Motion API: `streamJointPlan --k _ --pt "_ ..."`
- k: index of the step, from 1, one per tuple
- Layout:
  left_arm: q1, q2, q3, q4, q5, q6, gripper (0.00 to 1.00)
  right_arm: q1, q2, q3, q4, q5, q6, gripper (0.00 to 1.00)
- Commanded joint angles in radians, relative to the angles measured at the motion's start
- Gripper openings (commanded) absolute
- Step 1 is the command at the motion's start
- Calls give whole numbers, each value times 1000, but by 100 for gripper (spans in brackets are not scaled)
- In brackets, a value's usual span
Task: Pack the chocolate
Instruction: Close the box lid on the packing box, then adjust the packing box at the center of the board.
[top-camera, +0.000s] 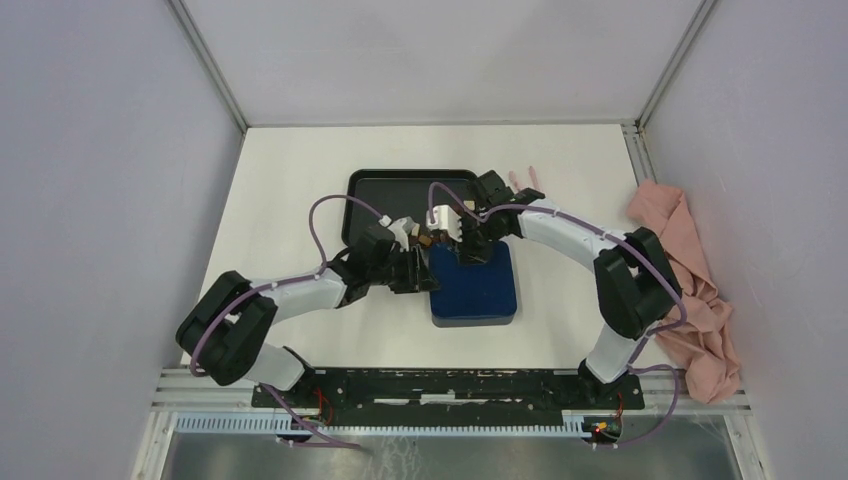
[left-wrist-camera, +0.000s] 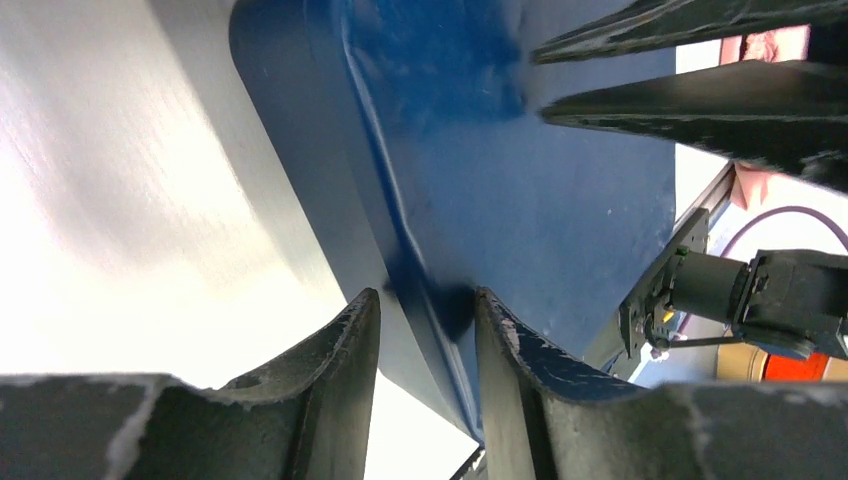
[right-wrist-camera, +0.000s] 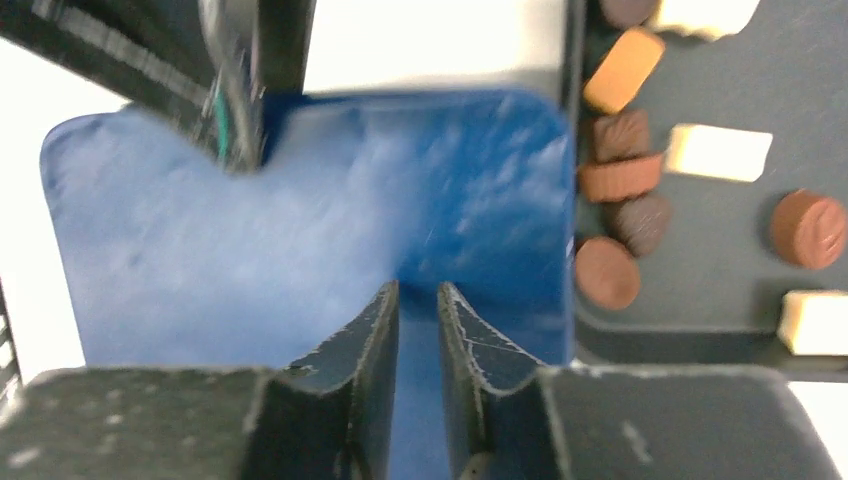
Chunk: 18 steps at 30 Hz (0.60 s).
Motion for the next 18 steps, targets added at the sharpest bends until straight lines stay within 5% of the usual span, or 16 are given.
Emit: streamJointPlan --k 1,9,14,18 --pt "-4 -63 -77 -167 -56 9 43 -62 -167 36 -254 -97 -135 29" --pt "-4 -383 -79 -292 -196 -1 56 -238 -429 -226 -138 176 -84 29" --pt "6 -409 -77 -428 -289 22 43 -308 -417 -373 30 355 11 20" --pt "4 -292 -107 -337 -197 13 22 -320 -320 -347 45 272 57 12"
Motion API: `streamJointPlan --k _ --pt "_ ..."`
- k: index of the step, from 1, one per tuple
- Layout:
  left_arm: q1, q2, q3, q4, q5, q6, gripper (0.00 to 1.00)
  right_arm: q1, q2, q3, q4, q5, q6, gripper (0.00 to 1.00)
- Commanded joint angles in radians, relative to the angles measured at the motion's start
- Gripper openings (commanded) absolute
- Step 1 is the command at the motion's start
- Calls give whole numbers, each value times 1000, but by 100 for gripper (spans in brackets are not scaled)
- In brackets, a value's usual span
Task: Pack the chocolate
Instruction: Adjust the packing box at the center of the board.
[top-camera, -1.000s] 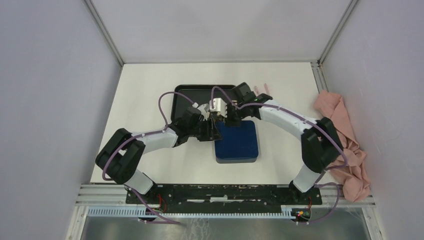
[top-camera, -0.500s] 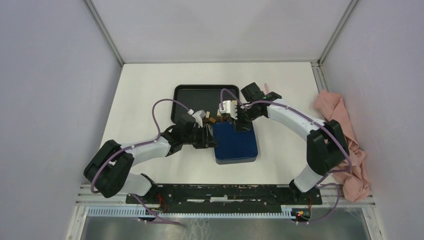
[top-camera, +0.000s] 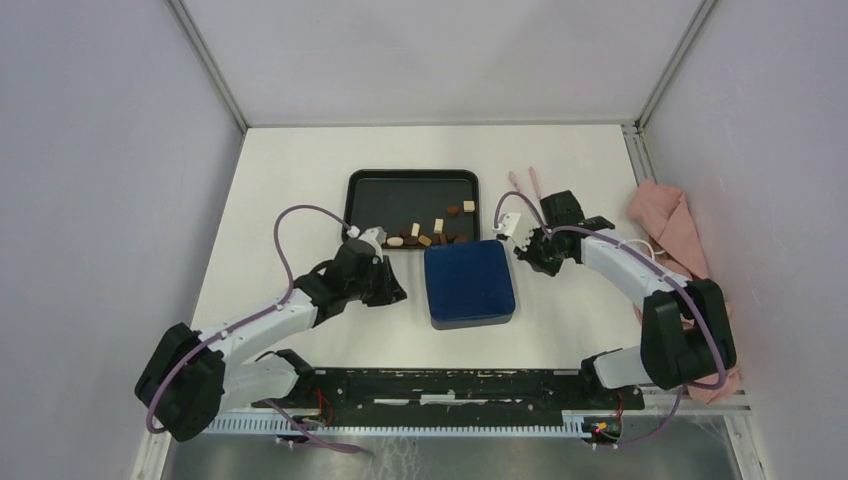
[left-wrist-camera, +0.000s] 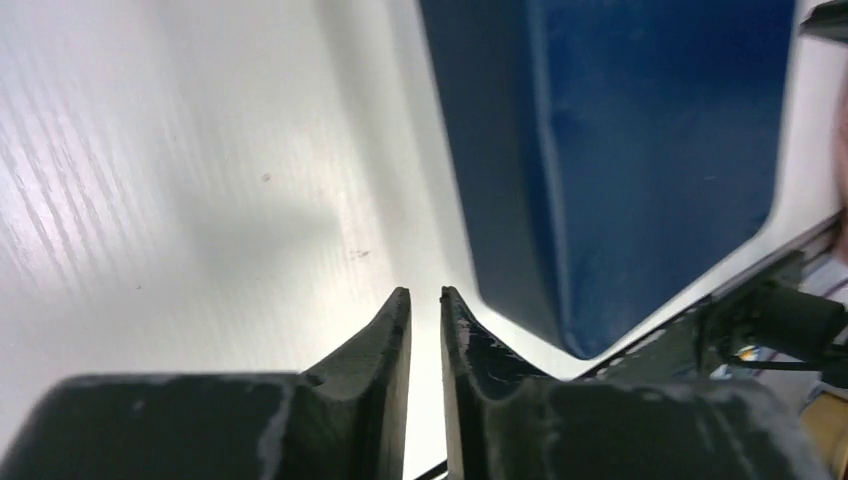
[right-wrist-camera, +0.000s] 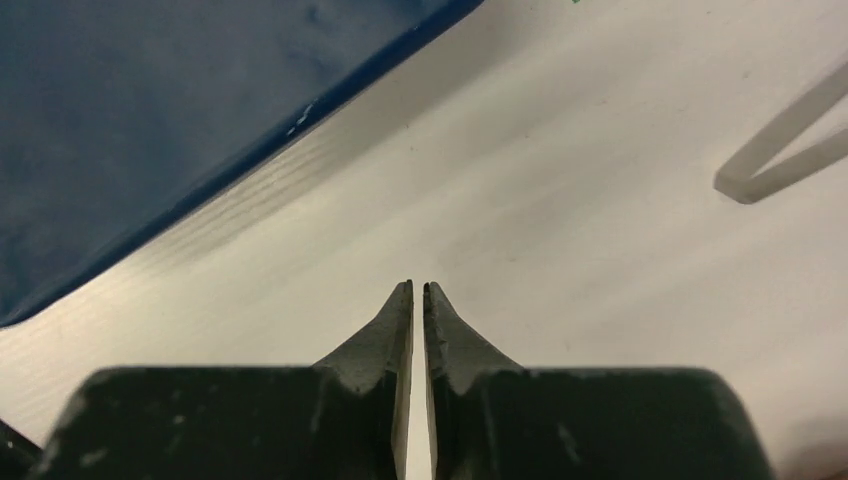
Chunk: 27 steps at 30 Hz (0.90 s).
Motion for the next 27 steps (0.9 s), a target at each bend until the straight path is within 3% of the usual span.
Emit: streamJointPlan --k 1,5,10,16,19,21,24,27 --pt "-1 130 -26 48 49 12 20 -7 101 54 82 -49 84 10" --pt "-34 230 -5 242 212 22 19 7 207 156 58 -167 109 8" --pt "-193 380 182 310 278 59 20 14 325 318 -46 -351 83 9" --pt "-304 403 181 393 292 32 21 -6 337 425 -69 -202 61 18" --pt "-306 286 116 298 187 26 21 -42 287 446 -46 -33 36 25" --pt "-306 178 96 146 52 39 21 -83 235 452 -26 -16 12 31" --pt "-305 12 99 -52 -188 60 29 -109 157 470 -105 -179 -119 38" --pt "-298 -106 115 -118 -321 96 54 -107 64 419 -199 -458 -254 47"
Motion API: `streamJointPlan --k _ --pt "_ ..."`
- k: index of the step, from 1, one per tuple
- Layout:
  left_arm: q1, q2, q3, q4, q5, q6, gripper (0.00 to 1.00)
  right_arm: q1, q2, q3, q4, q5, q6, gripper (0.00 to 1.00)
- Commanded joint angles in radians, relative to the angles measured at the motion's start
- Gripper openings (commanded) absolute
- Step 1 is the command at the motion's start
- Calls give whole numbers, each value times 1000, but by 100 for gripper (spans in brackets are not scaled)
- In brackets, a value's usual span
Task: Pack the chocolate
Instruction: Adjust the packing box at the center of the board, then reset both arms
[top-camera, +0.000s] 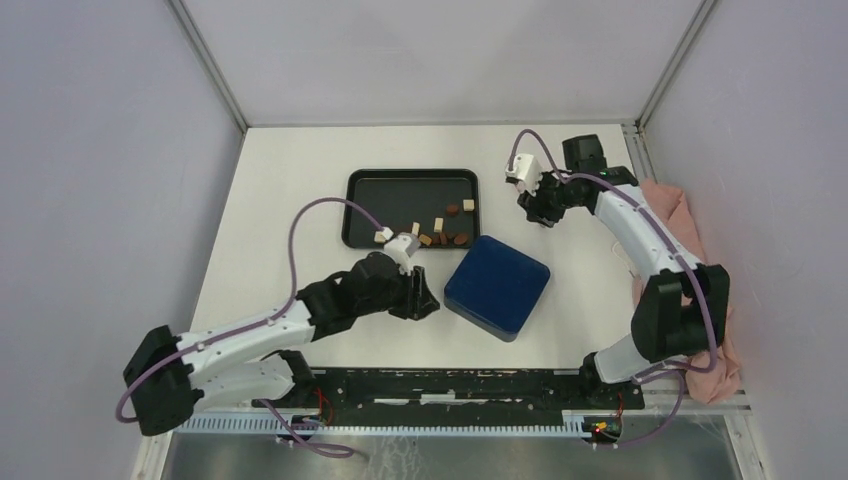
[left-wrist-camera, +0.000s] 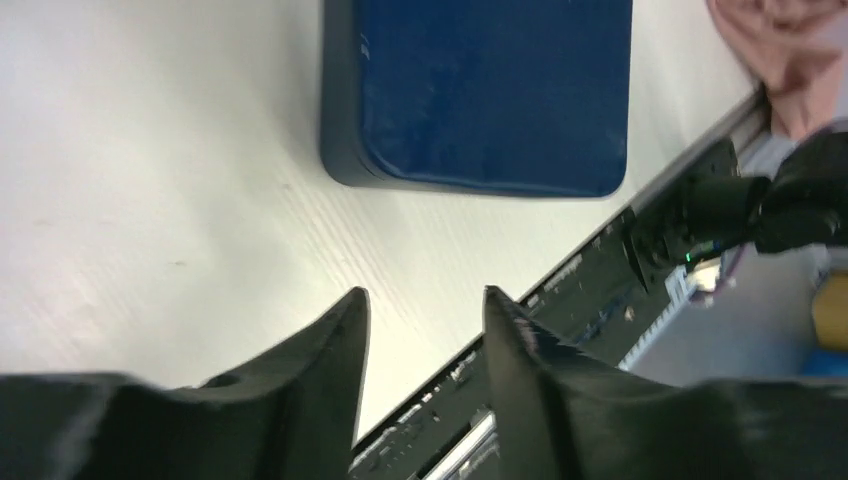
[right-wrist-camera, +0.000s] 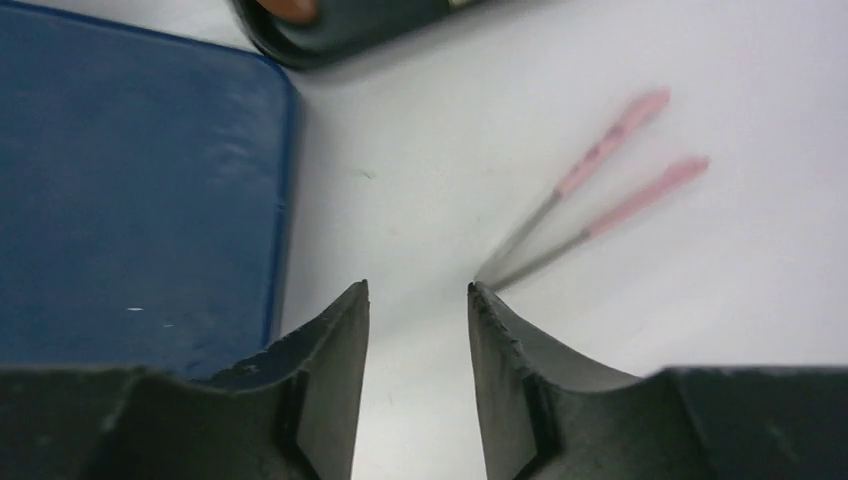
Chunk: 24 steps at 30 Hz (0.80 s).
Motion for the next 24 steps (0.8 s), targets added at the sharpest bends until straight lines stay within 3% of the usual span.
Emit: streamJointPlan --k 1,4,7,9,10,12,13,15,17,19,22,24 --pt "18 -149 32 -149 -279 84 60 11 -171 -26 -138 -387 -231 50" --pt "75 -129 85 -115 -239 131 64 14 -239 -85 -207 -466 -328 53" --pt "125 -81 175 -95 -191 167 62 11 -304 -92 -216 -352 -307 56" --pt "134 -81 230 -58 -163 211 66 10 -366 -104 -68 -210 -126 62" --pt "135 -90 259 -35 -155 231 72 9 -404 -114 48 -119 7 70" --pt "151 -108 321 -8 -142 274 94 5 -472 -122 259 132 232 97" --pt "163 -110 363 -8 -124 295 99 5 -498 -116 342 255 343 98" --pt "198 -92 470 -66 -93 321 100 3 -462 4 348 430 450 98" --pt "219 -59 579 -133 -82 345 100 2 -416 133 265 415 462 98" --pt "222 -33 662 -180 -89 377 100 2 -423 195 213 220 409 98" --pt "223 -17 740 -223 -103 399 100 2 -438 244 238 136 542 98" --pt "224 -13 771 -242 -115 400 100 3 -438 265 257 198 692 98"
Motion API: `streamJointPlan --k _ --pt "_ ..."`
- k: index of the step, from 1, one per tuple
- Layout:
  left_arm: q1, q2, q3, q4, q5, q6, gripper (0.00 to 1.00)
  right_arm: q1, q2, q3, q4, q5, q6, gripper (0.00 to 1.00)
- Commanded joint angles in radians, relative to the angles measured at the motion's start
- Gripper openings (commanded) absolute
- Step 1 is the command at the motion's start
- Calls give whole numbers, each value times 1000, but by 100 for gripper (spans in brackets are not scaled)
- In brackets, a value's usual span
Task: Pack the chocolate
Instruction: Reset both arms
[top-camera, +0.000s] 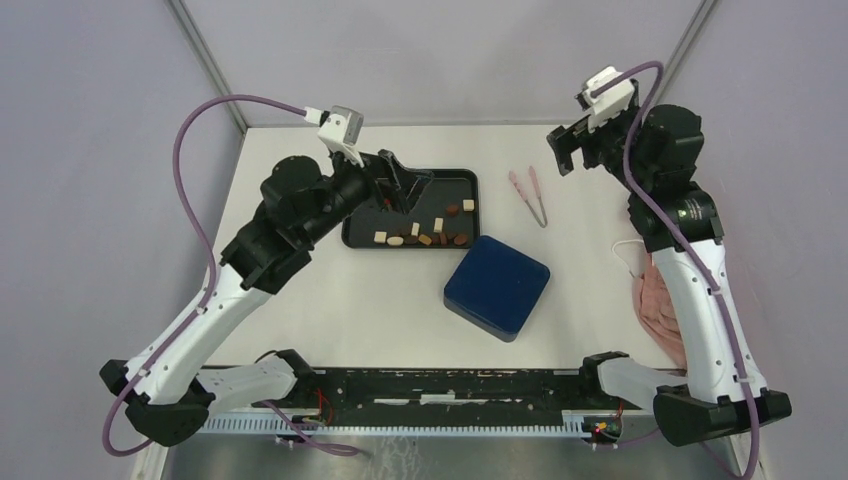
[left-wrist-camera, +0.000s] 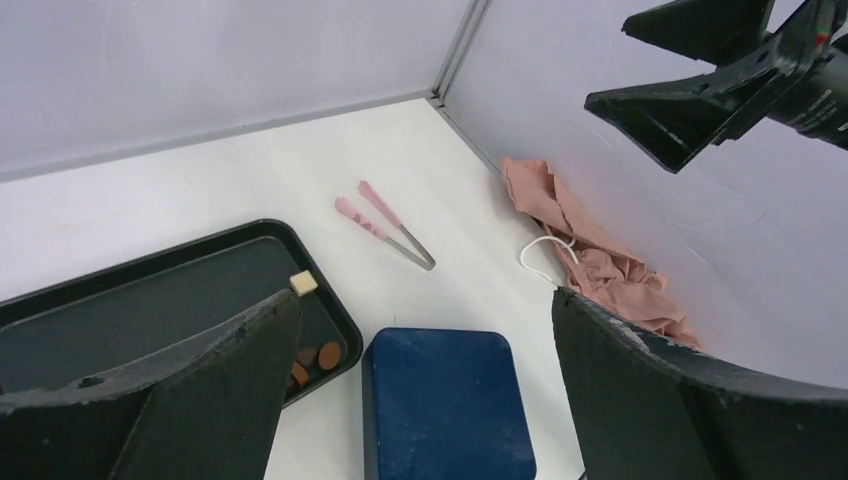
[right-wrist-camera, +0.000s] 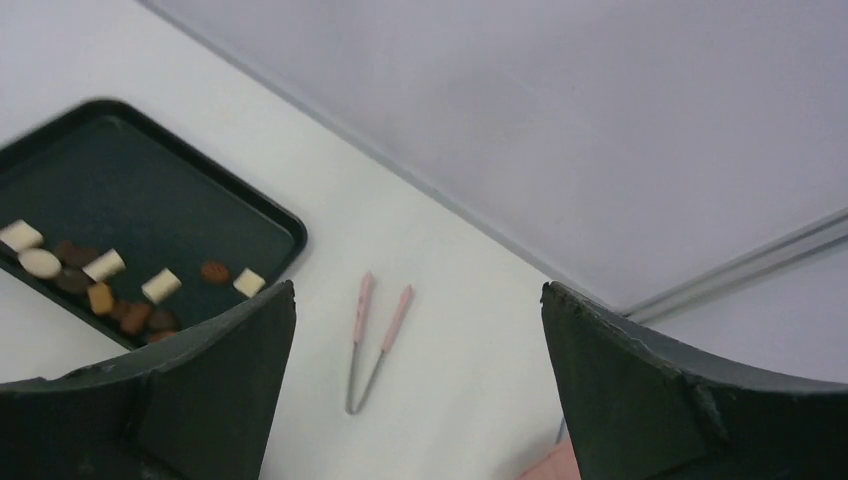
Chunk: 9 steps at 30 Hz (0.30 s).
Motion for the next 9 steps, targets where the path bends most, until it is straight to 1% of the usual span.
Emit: streamJointPlan --k 1,4,6,9 --pt "1 19 73 -96 -4 81 100 3 -14 78 40 17 291 98" --pt "2 5 71 -95 -8 82 100 4 -17 88 40 34 292 98" --pt "2 0 65 -97 -15 83 100 4 -19 84 42 2 255 98" --pt "2 -6 57 -108 -31 84 100 4 -18 71 56 -37 265 98"
